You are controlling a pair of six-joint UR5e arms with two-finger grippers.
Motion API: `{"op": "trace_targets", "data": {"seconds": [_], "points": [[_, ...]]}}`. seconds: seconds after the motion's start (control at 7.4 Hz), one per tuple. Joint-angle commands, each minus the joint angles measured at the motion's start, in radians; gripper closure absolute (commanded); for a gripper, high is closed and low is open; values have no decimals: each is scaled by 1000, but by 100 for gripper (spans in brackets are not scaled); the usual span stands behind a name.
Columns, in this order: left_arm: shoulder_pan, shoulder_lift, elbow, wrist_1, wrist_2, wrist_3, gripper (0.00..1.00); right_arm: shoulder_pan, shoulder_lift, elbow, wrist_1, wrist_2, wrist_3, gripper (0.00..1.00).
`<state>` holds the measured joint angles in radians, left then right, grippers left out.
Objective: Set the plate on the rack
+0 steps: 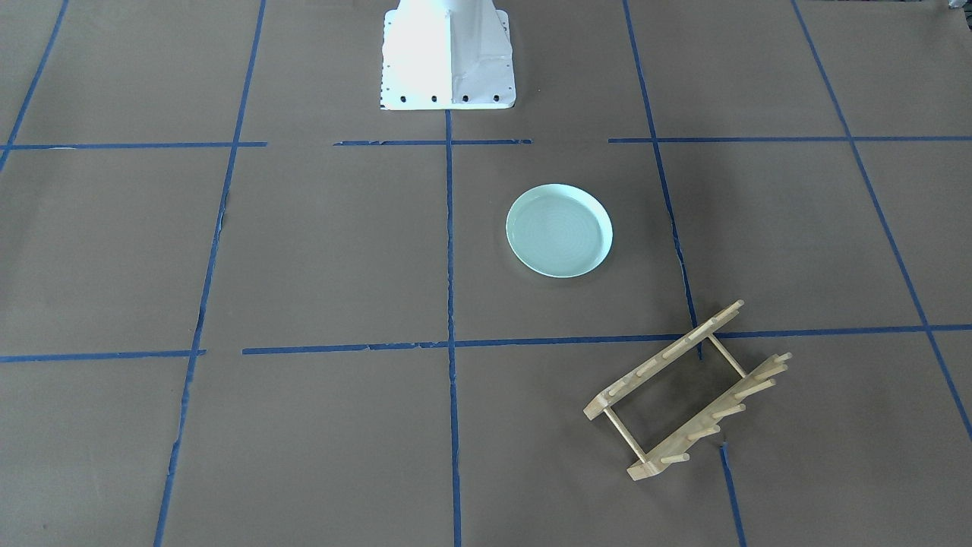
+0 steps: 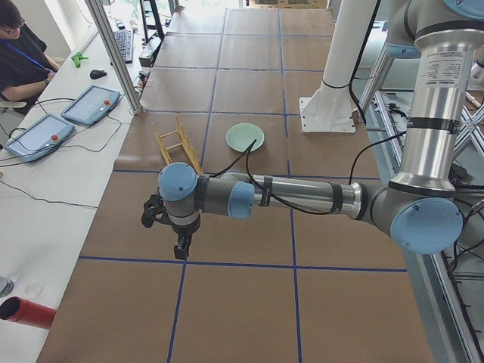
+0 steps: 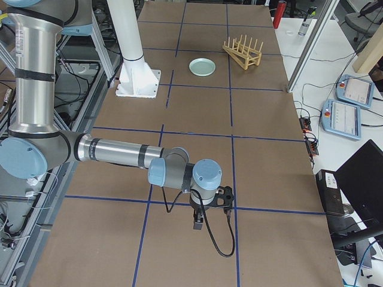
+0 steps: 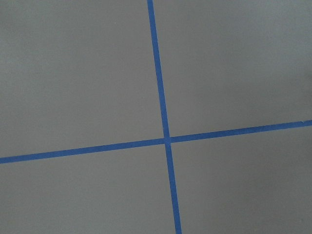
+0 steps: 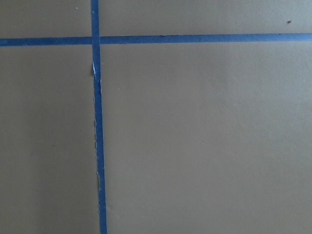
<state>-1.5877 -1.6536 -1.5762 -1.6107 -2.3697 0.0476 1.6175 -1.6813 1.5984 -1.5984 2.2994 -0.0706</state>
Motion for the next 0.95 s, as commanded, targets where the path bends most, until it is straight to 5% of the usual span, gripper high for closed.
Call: {"op": "trace_targets", "data": {"seconds": [0.0,0.81], "points": [[0,0,-11,0,0,-2,0,-1,0,0,0,0,0,0],[2,-103,12,-126,24,-31,0,-1,0,0,0,0,0,0]]}}
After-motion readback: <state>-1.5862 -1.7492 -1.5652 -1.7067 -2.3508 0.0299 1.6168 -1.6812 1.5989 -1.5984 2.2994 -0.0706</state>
